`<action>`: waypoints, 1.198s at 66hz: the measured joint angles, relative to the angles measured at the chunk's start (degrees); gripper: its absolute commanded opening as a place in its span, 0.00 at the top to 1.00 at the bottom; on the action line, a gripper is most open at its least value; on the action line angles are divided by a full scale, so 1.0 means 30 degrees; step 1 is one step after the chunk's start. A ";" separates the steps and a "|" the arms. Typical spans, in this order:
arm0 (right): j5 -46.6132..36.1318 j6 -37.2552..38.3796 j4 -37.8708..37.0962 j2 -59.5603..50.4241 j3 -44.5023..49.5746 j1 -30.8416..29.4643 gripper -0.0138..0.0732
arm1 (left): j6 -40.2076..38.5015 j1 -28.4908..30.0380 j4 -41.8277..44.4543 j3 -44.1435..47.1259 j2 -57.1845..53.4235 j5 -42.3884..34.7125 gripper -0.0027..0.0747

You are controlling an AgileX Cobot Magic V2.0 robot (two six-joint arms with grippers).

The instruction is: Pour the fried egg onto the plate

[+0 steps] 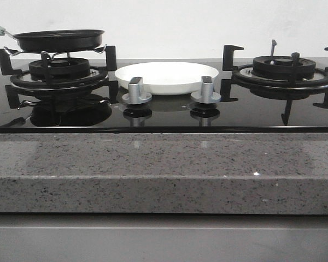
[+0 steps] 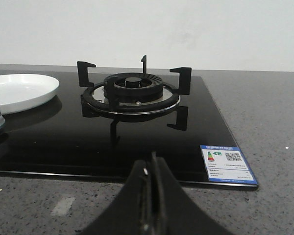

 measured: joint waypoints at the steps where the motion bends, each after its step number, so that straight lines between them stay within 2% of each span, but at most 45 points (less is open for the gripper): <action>1: 0.0000 0.0000 0.0000 0.0000 0.0000 0.0000 0.91 | 0.0000 0.0000 0.0000 0.0000 0.0000 0.0000 0.99; 64: 0.0000 0.0000 0.0000 0.0000 0.0000 0.0000 0.91 | 0.0000 0.0000 0.0000 0.0000 0.0000 0.0000 0.99; 79: -0.1351 0.0000 0.0000 0.0000 -0.0042 0.0000 0.91 | 0.0000 0.0000 0.0000 -0.0190 0.0000 -0.1515 0.99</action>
